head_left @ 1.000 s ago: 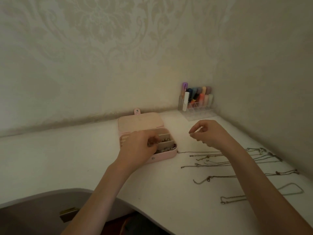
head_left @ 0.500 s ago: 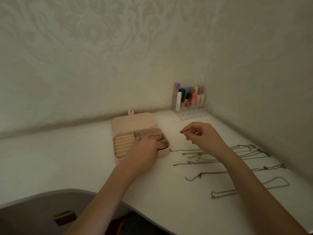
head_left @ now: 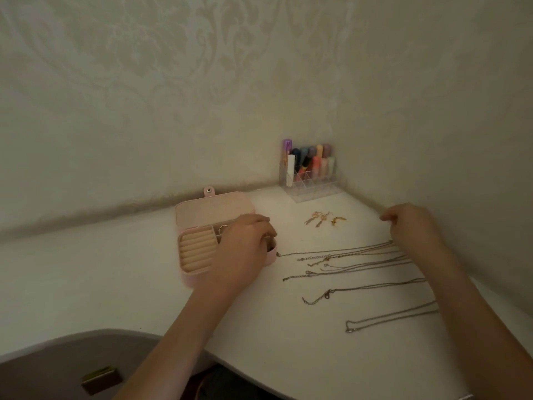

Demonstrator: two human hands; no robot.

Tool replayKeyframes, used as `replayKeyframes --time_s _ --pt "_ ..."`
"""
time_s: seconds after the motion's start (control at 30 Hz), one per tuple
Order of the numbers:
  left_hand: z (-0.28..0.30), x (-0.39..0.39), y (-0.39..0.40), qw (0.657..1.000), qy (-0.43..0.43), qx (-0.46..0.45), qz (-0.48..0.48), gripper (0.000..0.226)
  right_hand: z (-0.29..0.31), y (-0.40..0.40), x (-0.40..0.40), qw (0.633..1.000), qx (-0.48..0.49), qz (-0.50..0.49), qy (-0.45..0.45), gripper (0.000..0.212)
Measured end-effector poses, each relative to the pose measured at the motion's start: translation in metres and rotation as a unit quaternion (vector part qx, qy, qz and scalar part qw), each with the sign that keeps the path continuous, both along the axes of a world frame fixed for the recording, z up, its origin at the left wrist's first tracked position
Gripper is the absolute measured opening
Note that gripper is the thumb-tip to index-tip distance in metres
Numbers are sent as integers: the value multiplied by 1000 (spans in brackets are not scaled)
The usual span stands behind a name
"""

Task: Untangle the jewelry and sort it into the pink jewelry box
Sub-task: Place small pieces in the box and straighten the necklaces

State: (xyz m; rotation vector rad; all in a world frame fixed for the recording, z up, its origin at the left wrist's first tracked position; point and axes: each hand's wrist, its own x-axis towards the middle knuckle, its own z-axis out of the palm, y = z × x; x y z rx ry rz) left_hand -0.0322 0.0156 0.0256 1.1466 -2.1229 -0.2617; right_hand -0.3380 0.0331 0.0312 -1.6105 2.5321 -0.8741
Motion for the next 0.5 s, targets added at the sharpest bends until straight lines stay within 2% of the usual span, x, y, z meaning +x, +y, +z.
replayKeyframes --time_s 0.17,0.3,0.37,0.5 --pt "2 -30 3 998 -24 -33 -49 34 -12 1 -20 996 86 -8 14 33" --pt "-1 -59 6 986 -96 26 -130 41 -20 1 -23 997 79 -7 12 31" --pt "-6 -68 5 976 -136 48 -165 38 -21 6 -26 994 97 -21 43 30" --pt "-17 -67 -1 973 -155 53 -160 29 -17 13 -28 992 103 -29 68 27"
